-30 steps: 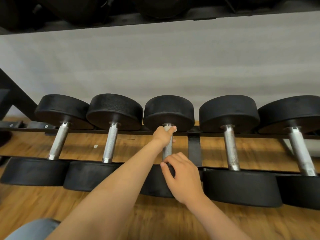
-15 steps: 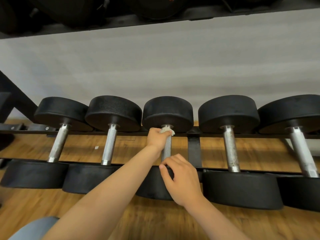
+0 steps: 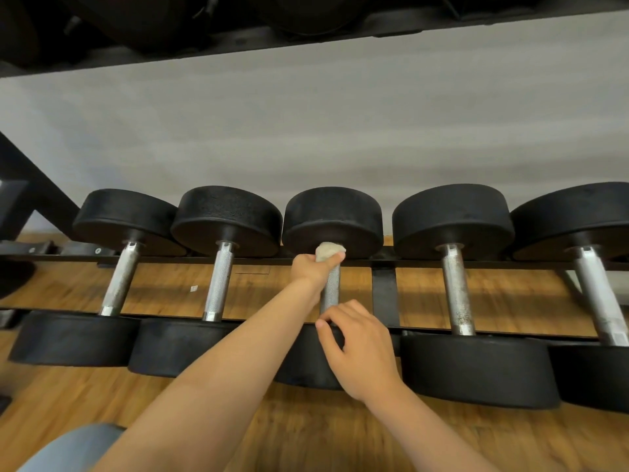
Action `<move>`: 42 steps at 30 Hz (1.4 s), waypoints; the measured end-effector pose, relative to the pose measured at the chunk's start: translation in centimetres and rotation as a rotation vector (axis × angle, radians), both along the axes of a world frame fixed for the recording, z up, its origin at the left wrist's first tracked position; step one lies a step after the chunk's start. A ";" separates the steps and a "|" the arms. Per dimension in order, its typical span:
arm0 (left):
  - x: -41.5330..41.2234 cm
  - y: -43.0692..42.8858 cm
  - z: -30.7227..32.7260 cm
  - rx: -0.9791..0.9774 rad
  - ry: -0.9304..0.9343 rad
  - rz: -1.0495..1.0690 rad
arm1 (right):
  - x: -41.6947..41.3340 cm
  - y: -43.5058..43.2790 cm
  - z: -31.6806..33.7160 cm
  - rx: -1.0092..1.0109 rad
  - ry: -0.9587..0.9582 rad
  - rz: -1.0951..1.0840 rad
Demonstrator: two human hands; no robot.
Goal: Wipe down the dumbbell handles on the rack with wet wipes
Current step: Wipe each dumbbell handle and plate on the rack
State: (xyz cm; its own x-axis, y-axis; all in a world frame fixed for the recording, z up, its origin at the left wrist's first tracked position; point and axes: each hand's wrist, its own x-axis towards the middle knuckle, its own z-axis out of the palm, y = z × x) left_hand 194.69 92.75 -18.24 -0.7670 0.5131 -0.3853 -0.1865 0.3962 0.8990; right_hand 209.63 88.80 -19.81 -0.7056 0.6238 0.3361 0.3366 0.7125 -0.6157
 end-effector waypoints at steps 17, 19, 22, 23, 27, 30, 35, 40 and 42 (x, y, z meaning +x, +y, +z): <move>-1.8 -0.3 1.0 0.012 0.106 -0.122 | 0.0 0.1 0.0 -0.014 0.010 0.007; -1.4 -0.1 1.3 -0.011 0.057 -0.145 | 0.1 0.1 0.0 -0.012 0.004 0.005; -0.9 -0.8 0.9 0.046 0.002 -0.159 | 0.1 0.1 0.1 -0.023 -0.017 0.010; -0.8 -1.2 0.9 0.077 -0.032 -0.158 | 0.0 0.1 0.1 -0.019 -0.017 0.009; -0.6 -1.7 1.4 0.165 -0.186 -0.165 | 0.0 0.1 0.1 -0.003 -0.012 0.011; -0.4 -1.7 1.3 0.181 -0.237 -0.194 | 0.0 0.2 0.1 -0.008 -0.028 0.019; -0.8 -2.0 0.9 0.197 -0.150 -0.075 | 0.0 0.1 0.2 -0.010 -0.031 0.023; -1.2 -0.8 0.8 0.102 -0.052 -0.038 | 0.0 0.2 0.1 -0.010 -0.022 0.032; -1.3 -0.3 0.8 0.092 -0.098 -0.005 | 0.0 0.2 0.1 -0.013 -0.016 0.033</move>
State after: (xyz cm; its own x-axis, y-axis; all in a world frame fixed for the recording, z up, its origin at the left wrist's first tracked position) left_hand 193.36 92.48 -17.45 -0.7256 0.5535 -0.4088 -0.2731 0.3136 0.9094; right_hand 209.60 89.00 -19.68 -0.7311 0.6044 0.3166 0.3233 0.7155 -0.6193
